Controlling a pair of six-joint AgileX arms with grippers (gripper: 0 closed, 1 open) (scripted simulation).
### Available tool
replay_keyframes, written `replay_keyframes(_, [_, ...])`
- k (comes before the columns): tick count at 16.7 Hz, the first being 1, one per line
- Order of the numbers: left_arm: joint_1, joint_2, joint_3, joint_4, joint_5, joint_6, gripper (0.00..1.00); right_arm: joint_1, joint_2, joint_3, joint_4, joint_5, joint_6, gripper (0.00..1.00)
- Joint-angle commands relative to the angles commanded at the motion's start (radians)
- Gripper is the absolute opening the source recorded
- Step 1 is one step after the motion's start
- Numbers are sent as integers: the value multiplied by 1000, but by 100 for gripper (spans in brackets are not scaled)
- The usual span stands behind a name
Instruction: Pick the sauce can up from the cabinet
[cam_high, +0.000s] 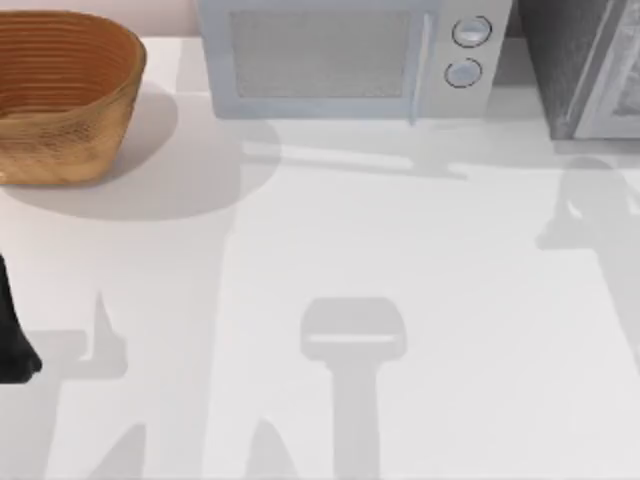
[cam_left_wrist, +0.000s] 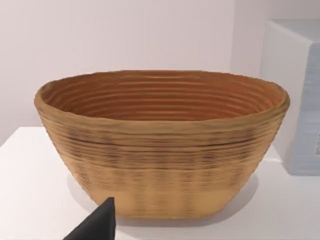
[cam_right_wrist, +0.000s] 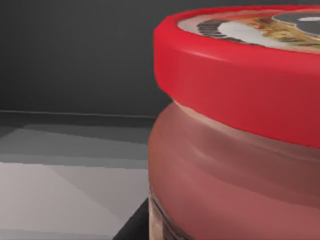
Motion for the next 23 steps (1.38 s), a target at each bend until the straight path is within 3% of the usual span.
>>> replay_keyframes(6, [0,0,0,0,0,0,100,-78,-418,-723,206,-77,3,0])
replay_keyframes(11, [0,0,0,0,0,0,100,-133,-646,-1109,312,-105,24,0])
replay_keyframes(15, [0,0,0,0,0,0,100,-152,-709,-1226,340,-110,36,0])
replay_keyframes(23, [0,0,0,0,0,0,100,-142,-685,-1220,360,-125,45,0])
